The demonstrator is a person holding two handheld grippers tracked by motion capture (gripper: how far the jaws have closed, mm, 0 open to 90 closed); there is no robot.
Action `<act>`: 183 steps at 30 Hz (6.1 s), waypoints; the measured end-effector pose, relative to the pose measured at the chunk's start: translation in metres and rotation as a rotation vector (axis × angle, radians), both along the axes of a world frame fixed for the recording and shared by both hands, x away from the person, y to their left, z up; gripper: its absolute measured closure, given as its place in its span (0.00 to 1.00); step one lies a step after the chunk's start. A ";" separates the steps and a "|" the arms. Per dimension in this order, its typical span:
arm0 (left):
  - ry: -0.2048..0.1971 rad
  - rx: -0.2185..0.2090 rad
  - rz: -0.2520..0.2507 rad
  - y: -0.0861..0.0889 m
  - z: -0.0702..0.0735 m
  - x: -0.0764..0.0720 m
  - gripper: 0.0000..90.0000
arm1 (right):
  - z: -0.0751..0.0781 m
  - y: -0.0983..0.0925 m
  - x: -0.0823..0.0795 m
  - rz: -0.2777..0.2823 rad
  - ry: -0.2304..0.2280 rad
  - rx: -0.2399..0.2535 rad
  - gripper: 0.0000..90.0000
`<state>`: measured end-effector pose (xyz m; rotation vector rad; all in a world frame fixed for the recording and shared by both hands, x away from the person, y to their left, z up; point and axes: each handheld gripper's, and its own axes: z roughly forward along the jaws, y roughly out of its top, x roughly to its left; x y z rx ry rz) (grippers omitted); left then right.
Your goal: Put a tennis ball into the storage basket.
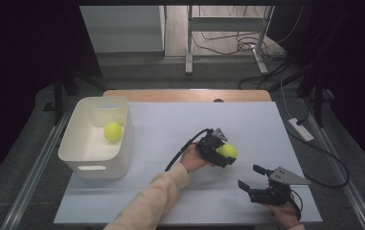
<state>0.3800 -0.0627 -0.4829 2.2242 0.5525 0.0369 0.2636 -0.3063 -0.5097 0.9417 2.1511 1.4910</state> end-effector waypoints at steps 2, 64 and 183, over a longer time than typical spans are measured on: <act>-0.007 0.002 -0.002 0.003 0.002 -0.001 0.31 | 0.000 0.000 0.000 0.003 0.001 0.002 0.15; -0.057 -0.138 0.169 0.102 0.044 -0.021 0.30 | -0.004 -0.002 0.006 -0.004 0.004 -0.013 0.15; -0.202 -0.196 0.624 0.286 0.106 -0.062 0.30 | 0.003 0.005 0.001 -0.034 -0.003 -0.008 0.13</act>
